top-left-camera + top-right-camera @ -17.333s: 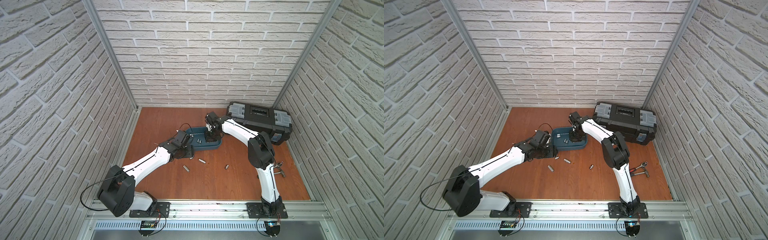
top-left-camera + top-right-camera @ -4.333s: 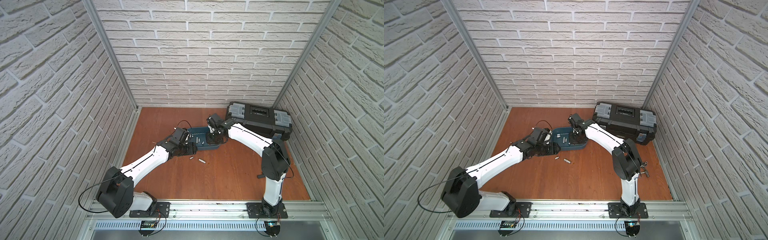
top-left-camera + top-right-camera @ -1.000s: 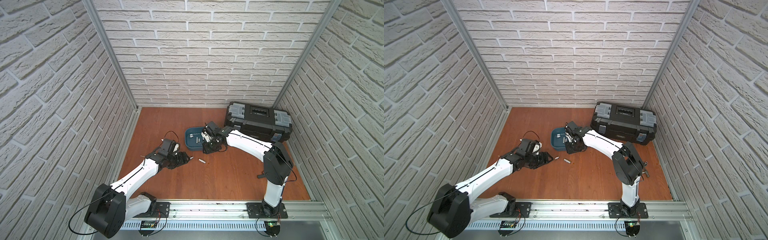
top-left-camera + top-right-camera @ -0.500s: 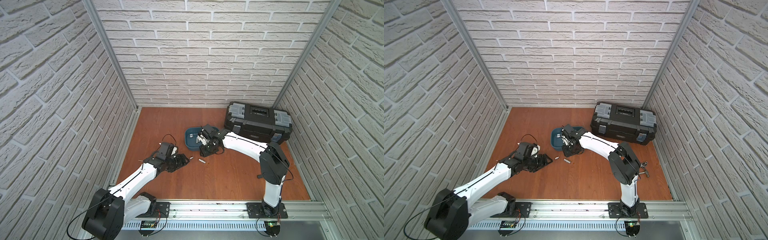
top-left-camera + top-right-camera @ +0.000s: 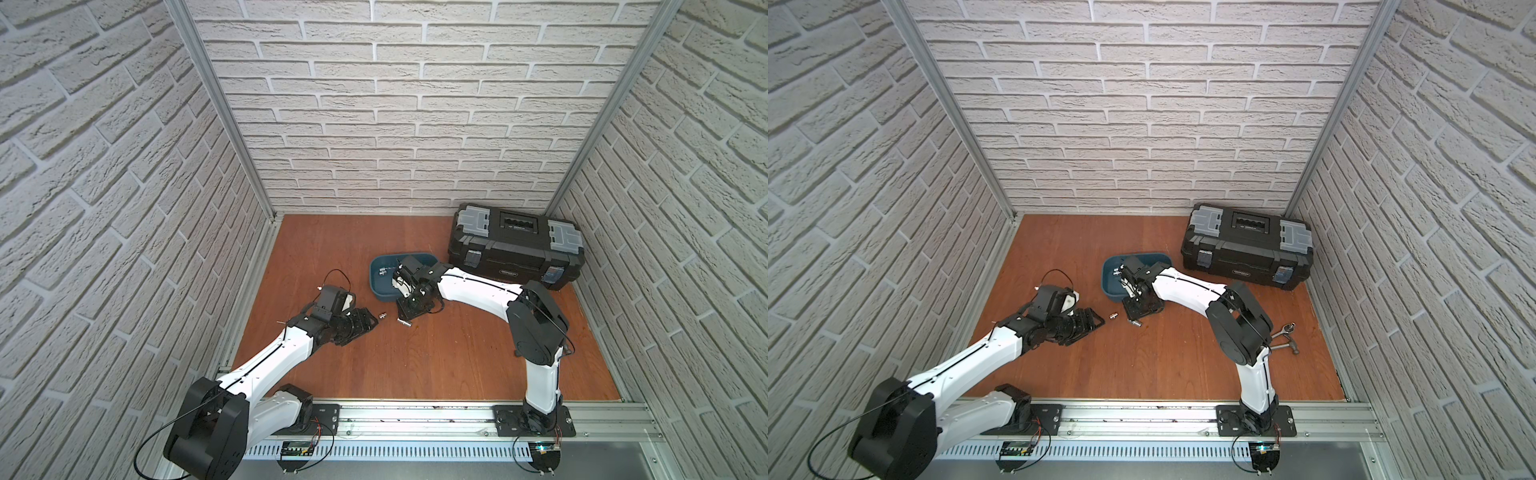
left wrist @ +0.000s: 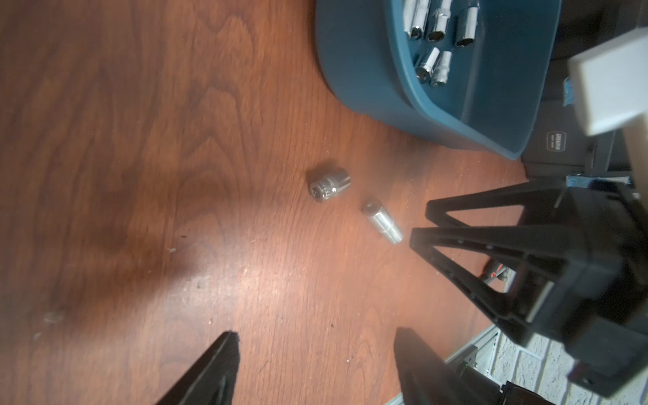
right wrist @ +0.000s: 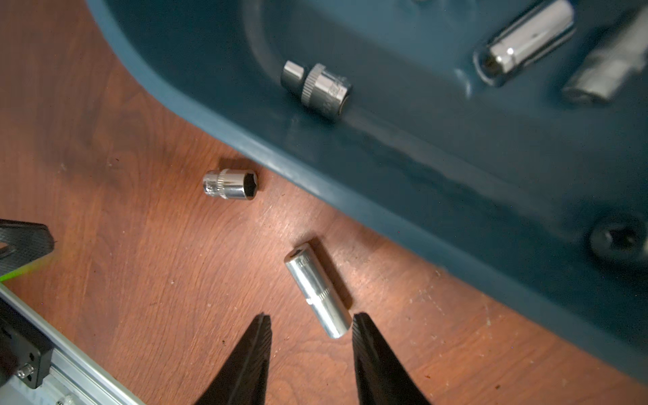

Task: Put the socket on the desktop into the storage box
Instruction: Pick up the socket head from the center of the board.

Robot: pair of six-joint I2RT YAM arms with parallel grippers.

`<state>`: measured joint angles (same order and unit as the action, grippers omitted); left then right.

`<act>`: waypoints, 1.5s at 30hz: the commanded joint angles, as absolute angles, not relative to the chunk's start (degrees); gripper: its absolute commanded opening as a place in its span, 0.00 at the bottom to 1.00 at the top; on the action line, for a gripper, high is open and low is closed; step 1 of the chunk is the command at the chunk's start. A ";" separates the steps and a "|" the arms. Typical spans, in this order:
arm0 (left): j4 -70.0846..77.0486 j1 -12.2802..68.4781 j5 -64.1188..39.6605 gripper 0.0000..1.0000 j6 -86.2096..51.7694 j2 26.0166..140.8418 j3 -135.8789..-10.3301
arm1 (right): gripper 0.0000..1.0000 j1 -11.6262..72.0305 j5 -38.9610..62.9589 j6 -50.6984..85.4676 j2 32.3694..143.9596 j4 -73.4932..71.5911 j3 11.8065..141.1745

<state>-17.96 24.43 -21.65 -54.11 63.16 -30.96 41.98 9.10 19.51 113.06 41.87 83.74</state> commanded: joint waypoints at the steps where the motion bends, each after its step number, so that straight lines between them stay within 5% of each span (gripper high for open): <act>1: -16.19 24.08 -20.75 0.75 -54.22 62.59 -30.15 | 0.45 43.06 9.67 18.90 114.85 40.47 83.08; 45: -14.88 23.17 -21.58 0.75 -54.00 63.07 -28.65 | 0.21 46.52 3.96 19.60 119.51 43.52 86.51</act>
